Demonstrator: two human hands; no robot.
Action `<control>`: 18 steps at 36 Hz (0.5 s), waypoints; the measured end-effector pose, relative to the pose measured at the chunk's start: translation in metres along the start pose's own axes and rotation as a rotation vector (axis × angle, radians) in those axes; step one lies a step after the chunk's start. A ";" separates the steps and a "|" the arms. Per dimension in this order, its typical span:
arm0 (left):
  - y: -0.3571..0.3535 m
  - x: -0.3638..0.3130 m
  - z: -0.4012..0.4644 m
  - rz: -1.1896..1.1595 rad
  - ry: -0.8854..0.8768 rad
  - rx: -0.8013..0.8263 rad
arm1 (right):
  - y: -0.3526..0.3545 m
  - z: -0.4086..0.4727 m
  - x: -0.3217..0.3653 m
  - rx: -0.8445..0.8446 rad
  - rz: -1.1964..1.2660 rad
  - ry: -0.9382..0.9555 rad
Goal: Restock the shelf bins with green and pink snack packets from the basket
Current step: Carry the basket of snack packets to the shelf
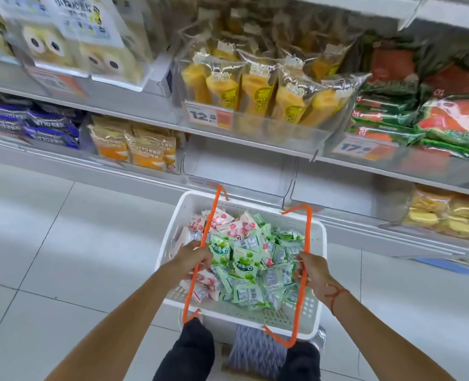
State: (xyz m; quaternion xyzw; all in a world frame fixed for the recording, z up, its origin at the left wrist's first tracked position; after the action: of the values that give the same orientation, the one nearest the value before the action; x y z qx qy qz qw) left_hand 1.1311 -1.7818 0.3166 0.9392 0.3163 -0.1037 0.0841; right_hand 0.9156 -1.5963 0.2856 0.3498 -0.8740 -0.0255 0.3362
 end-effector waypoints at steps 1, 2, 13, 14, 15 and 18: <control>-0.002 0.000 0.010 0.011 0.000 -0.001 | -0.002 0.009 -0.006 0.000 0.008 -0.004; -0.005 0.001 0.021 0.024 0.001 -0.007 | -0.004 0.019 -0.013 -0.001 0.016 -0.009; -0.053 0.010 0.148 0.061 -0.008 -0.070 | -0.008 0.139 -0.074 -0.008 -0.066 0.027; -0.058 0.010 0.160 0.050 -0.020 -0.075 | -0.006 0.151 -0.079 -0.011 -0.066 0.036; -0.063 0.013 0.171 0.037 -0.029 -0.084 | -0.004 0.160 -0.084 -0.011 -0.069 0.048; -0.080 0.028 0.205 0.014 -0.096 -0.139 | 0.002 0.182 -0.103 -0.036 -0.088 0.073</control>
State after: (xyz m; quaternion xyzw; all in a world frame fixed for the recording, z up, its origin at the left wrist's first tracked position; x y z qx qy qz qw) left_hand 1.0751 -1.7484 0.1049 0.9272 0.3117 -0.1258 0.1652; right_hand 0.8588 -1.5653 0.0868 0.3825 -0.8443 -0.0433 0.3728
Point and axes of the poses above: each hand's wrist, its own z-axis towards the middle knuckle, its own y-axis out of the back of the hand, x = y × z, the point moved 1 cm from there along z, towards the middle knuckle, and after that the axes turned 9 degrees about y, right-handed, at the moved point
